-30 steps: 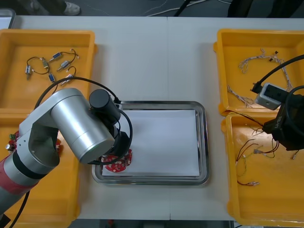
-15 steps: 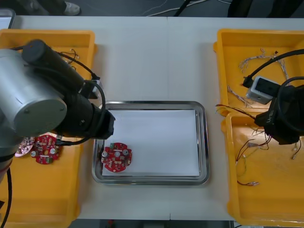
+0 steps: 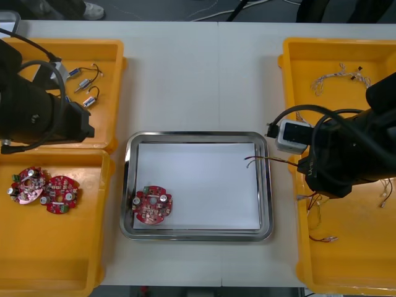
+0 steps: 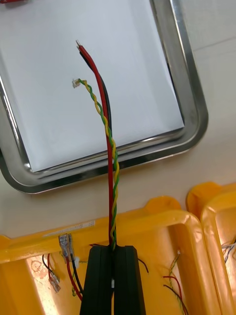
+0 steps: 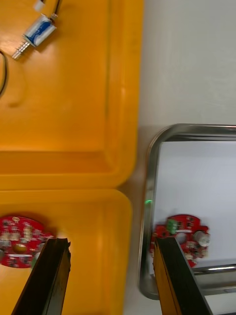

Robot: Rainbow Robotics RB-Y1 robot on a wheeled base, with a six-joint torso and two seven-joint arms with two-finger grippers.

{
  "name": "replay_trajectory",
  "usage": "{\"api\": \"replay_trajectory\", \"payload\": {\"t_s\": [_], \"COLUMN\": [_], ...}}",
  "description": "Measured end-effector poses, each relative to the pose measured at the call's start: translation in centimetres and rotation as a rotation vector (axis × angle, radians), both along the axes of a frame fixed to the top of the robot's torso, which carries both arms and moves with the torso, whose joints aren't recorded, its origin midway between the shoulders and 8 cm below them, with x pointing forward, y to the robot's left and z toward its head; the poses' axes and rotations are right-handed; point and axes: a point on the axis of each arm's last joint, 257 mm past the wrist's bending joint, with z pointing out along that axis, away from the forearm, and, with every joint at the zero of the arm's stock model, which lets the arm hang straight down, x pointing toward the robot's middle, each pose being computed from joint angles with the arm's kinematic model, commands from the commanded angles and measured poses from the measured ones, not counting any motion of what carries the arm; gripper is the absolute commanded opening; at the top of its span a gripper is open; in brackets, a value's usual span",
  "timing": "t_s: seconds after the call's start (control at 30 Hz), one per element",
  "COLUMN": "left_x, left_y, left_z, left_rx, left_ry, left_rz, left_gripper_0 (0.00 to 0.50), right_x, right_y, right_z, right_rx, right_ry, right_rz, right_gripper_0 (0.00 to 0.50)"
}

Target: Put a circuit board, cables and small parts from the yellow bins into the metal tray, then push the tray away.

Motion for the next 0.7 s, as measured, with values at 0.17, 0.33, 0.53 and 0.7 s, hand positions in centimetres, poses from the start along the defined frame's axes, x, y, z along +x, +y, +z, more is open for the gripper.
{"api": "replay_trajectory", "payload": {"t_s": [0.17,0.33,0.53,0.7], "left_x": [0.8,1.9,3.6,4.9], "left_y": [4.1,7.3,9.6,10.3], "left_z": [-0.6,-2.4,-2.7,-2.2], "left_rx": [0.055,0.046,0.044,0.044], "left_ry": [0.037,0.103,0.122,0.099], "left_rz": [0.005,0.103,0.188,0.206], "left_gripper_0": [0.5,0.5,0.5,0.5], "right_x": [-0.3,-1.0,-2.2,-2.5], "right_y": [1.9,3.8,6.8,9.4], "right_z": [-1.2,-2.8,-4.6,-5.7], "right_rx": [-0.062,-0.132,-0.15,-0.143], "right_ry": [0.001,0.003,0.011,0.032], "right_rz": [0.043,0.088,0.102,0.155], "right_gripper_0": [0.0,0.0,0.0,0.0]}}
